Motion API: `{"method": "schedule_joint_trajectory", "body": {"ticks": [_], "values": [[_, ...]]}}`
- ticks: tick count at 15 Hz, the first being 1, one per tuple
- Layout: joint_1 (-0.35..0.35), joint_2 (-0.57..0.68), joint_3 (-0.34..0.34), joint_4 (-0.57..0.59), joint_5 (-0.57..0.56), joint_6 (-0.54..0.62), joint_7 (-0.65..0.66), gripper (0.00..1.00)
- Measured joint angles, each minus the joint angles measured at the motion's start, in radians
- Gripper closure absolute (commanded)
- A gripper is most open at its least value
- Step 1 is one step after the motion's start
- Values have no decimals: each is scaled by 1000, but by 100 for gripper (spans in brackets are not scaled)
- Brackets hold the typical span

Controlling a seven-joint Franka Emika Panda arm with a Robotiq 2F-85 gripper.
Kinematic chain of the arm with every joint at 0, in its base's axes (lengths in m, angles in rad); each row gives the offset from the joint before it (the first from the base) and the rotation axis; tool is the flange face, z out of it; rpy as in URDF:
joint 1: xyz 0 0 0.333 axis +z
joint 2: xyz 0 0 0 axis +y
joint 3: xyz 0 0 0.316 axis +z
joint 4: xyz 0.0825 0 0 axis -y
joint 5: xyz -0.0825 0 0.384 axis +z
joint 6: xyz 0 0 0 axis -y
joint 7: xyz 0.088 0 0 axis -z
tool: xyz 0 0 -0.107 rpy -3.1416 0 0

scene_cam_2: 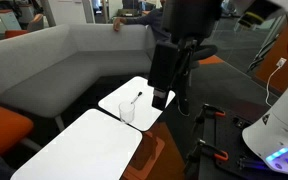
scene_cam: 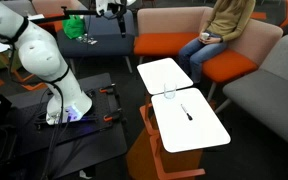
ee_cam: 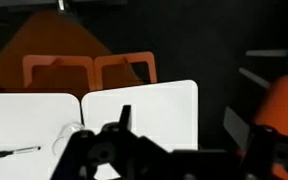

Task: Move the glass cup to the left

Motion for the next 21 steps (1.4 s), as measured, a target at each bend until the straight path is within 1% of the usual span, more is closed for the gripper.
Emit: {"method": "schedule_joint_trajectory", "body": {"ticks": [7, 9, 11, 13, 16, 18, 21], "values": [[-5, 0, 0, 0, -7, 1, 1, 0], [-47, 15, -1, 0, -50, 51, 22, 0], [-112, 69, -12, 1, -98, 140, 23, 0], [-166, 167, -40, 14, -121, 244, 11, 0], [-207, 366, -105, 81, -177, 353, -47, 0], [-223, 516, -146, 162, -220, 390, -70, 0], [-226, 735, -190, 317, -234, 388, -126, 0]]}}
